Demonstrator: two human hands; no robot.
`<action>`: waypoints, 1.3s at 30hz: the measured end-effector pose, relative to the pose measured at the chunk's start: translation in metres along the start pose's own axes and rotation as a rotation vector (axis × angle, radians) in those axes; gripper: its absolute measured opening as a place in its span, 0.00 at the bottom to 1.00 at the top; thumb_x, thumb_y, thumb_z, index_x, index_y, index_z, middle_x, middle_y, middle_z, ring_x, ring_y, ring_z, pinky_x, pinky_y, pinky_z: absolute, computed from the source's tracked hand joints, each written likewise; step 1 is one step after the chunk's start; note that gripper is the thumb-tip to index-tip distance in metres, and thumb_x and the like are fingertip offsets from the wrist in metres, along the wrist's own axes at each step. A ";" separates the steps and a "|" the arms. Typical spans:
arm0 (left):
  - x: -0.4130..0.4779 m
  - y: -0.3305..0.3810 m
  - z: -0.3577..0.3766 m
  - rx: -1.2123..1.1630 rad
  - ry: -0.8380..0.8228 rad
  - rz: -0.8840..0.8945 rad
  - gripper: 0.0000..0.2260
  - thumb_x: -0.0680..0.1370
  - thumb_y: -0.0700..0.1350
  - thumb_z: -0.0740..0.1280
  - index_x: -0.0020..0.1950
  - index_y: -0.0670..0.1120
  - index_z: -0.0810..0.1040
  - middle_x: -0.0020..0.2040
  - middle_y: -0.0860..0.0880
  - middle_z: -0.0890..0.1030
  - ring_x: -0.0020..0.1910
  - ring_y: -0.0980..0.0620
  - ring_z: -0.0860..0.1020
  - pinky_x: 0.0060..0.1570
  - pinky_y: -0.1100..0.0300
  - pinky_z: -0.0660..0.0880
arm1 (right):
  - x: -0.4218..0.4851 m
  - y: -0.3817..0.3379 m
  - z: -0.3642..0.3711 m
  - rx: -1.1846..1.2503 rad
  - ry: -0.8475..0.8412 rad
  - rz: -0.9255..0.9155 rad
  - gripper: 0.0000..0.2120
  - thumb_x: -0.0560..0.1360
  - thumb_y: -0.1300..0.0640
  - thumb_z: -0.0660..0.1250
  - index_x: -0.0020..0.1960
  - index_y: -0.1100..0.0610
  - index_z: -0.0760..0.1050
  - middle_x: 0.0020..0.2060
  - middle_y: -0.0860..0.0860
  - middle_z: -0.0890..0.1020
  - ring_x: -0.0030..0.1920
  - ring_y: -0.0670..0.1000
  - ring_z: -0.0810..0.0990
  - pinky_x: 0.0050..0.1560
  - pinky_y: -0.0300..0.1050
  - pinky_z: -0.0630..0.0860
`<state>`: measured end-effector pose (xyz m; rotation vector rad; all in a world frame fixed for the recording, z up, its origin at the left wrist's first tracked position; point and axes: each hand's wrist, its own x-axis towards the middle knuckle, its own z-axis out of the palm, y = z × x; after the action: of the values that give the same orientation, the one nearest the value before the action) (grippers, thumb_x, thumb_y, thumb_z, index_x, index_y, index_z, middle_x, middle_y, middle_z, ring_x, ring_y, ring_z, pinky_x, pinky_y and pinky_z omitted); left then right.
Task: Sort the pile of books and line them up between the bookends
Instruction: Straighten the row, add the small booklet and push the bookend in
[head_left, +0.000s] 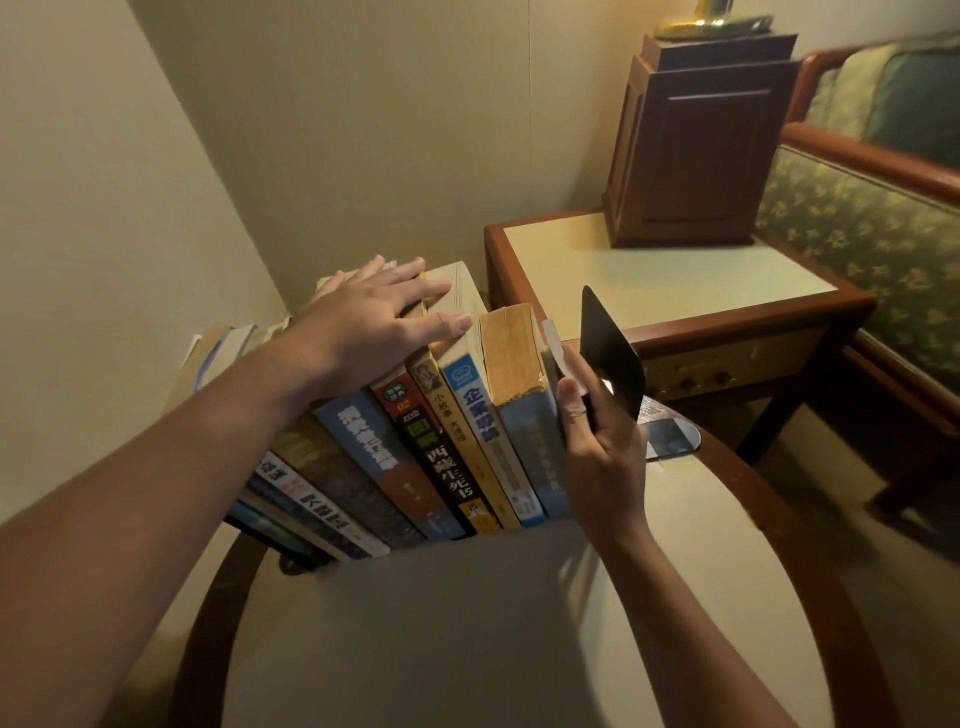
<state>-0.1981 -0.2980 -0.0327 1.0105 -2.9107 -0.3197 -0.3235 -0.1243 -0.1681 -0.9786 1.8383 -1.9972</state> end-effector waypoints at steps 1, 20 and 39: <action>0.000 0.000 0.000 -0.001 0.002 0.000 0.43 0.65 0.78 0.44 0.78 0.63 0.61 0.82 0.57 0.53 0.81 0.51 0.47 0.77 0.41 0.45 | 0.000 0.003 0.001 0.016 -0.006 0.024 0.19 0.83 0.46 0.57 0.72 0.47 0.73 0.55 0.33 0.81 0.53 0.34 0.81 0.38 0.38 0.82; -0.002 0.005 -0.001 -0.002 -0.002 -0.026 0.40 0.69 0.75 0.47 0.78 0.62 0.62 0.82 0.56 0.53 0.81 0.50 0.48 0.77 0.41 0.44 | 0.014 -0.003 0.000 -0.256 -0.185 0.413 0.26 0.81 0.33 0.42 0.47 0.45 0.74 0.46 0.49 0.79 0.47 0.50 0.78 0.58 0.59 0.79; -0.002 0.012 -0.001 -0.071 0.035 0.007 0.41 0.68 0.75 0.52 0.78 0.59 0.64 0.81 0.57 0.55 0.81 0.51 0.49 0.77 0.42 0.45 | -0.030 0.018 -0.024 -0.029 -0.233 0.249 0.12 0.78 0.34 0.57 0.60 0.28 0.72 0.48 0.35 0.83 0.52 0.40 0.83 0.39 0.37 0.81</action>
<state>-0.2042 -0.2877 -0.0295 0.9850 -2.8494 -0.3975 -0.3207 -0.0907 -0.1939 -0.8971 1.7683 -1.6432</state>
